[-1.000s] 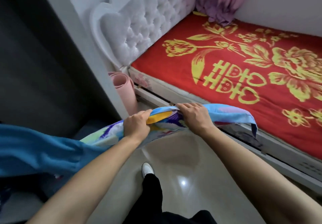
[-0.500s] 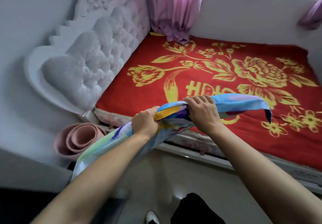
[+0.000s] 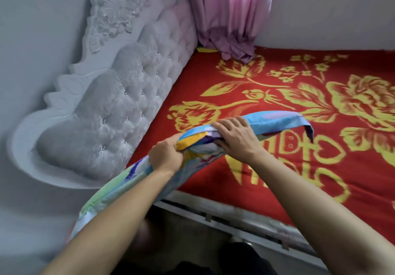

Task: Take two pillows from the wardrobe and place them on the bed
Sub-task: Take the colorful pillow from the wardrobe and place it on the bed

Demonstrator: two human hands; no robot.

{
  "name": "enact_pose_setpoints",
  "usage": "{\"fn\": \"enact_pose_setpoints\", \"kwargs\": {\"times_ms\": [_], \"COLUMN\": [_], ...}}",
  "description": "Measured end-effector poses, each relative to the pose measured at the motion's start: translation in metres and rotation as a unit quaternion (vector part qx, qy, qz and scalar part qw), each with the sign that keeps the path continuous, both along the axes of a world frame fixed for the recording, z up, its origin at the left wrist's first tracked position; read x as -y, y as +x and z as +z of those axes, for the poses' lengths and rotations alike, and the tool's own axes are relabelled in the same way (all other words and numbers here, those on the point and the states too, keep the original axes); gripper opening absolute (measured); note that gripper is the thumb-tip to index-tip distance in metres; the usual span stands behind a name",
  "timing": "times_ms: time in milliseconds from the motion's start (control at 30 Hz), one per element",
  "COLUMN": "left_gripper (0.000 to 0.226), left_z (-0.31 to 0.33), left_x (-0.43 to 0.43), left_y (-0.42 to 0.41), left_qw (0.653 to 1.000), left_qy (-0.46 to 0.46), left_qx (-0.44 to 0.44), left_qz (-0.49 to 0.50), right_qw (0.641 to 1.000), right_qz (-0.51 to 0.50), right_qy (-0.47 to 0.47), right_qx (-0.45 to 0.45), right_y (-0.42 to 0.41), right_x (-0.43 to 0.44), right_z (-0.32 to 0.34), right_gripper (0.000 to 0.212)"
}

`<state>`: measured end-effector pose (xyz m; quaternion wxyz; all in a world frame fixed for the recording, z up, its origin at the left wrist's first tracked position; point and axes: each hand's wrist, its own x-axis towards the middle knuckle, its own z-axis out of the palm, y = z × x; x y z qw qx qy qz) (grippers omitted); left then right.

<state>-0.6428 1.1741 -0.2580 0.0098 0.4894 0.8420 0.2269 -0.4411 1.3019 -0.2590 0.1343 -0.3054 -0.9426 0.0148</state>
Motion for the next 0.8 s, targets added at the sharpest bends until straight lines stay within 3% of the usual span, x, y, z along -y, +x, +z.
{"fn": "enact_pose_setpoints", "kwargs": {"times_ms": [133, 367, 433, 533, 633, 700, 733, 800], "left_gripper": [0.044, 0.036, 0.029, 0.016, 0.014, 0.013, 0.016, 0.031], "left_z": [0.012, 0.001, -0.009, -0.022, -0.044, -0.073, -0.093, -0.142], "left_x": [-0.058, -0.151, -0.180, -0.220, -0.259, -0.282, -0.290, -0.298], "left_y": [-0.047, -0.126, -0.153, -0.190, -0.227, -0.251, -0.260, -0.274], "left_qw": [0.999, 0.977, 0.946, 0.863, 0.786, 0.759, 0.762, 0.815], "left_qy": [0.023, 0.096, 0.108, 0.111, 0.097, 0.059, 0.032, -0.033], "left_qx": [0.021, 0.183, 0.302, 0.491, 0.610, 0.648, 0.646, 0.578], "left_qz": [0.039, 0.058, 0.043, 0.031, 0.035, 0.023, 0.011, -0.011], "right_qw": [0.996, 0.975, 0.963, 0.922, 0.887, 0.874, 0.865, 0.841], "right_qz": [-0.045, -0.180, -0.223, -0.311, -0.350, -0.369, -0.388, -0.418], "right_qy": [0.033, -0.028, -0.098, -0.220, -0.299, -0.315, -0.315, -0.339], "right_qx": [-0.067, -0.125, -0.111, -0.062, -0.024, -0.038, -0.049, -0.054], "right_y": [-0.052, -0.120, -0.132, -0.149, -0.174, -0.196, -0.205, -0.219], "right_x": [-0.055, -0.115, -0.125, -0.131, -0.130, -0.128, -0.126, -0.124], "right_z": [0.001, -0.041, -0.063, -0.101, -0.140, -0.169, -0.185, -0.219], "right_gripper": [0.060, 0.086, 0.093, 0.094, 0.088, 0.084, 0.082, 0.078]}}
